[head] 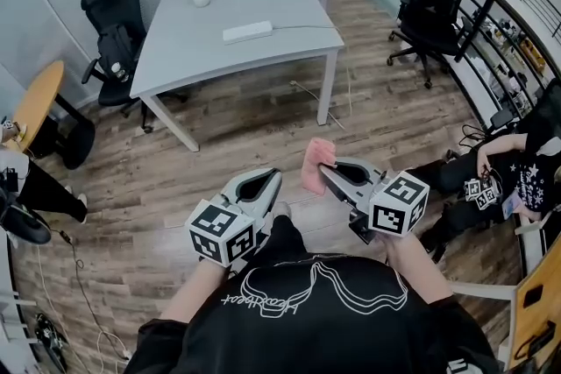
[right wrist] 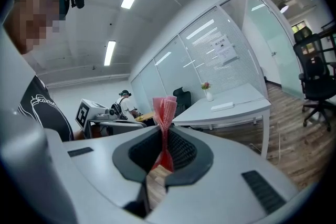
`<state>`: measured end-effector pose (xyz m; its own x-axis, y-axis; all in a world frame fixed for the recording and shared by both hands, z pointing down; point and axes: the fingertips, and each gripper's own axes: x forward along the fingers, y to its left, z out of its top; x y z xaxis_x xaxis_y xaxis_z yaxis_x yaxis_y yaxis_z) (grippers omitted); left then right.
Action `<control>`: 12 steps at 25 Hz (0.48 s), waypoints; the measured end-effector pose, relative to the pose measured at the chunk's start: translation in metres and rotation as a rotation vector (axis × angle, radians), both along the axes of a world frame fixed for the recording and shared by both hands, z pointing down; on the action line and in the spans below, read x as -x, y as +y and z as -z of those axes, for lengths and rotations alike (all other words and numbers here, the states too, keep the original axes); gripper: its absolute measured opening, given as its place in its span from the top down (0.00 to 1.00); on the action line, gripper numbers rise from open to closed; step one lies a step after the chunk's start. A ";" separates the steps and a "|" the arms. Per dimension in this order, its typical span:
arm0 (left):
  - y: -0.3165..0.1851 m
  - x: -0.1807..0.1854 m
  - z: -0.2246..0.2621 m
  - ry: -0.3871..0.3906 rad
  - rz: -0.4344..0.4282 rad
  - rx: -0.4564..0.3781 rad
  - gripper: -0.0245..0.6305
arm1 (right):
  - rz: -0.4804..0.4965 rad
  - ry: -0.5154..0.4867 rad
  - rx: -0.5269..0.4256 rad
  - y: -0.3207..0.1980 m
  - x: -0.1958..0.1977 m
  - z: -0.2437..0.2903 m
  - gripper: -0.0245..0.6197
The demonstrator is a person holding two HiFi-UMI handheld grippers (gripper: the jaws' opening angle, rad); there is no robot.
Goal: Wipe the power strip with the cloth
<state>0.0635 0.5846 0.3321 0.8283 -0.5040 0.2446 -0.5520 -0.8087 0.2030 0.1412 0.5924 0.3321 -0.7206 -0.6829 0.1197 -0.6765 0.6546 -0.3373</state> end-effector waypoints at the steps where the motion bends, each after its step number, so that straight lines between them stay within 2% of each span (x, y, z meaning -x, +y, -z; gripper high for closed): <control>1: -0.006 0.000 0.001 -0.001 -0.001 0.002 0.94 | -0.009 0.007 0.001 -0.008 -0.001 0.001 0.91; 5: -0.025 0.000 -0.006 -0.002 -0.023 0.001 0.94 | -0.033 0.049 0.002 -0.030 -0.001 -0.007 0.92; 12: -0.084 0.008 -0.021 0.019 -0.012 0.019 0.94 | -0.046 0.011 0.004 -0.086 -0.001 -0.018 0.92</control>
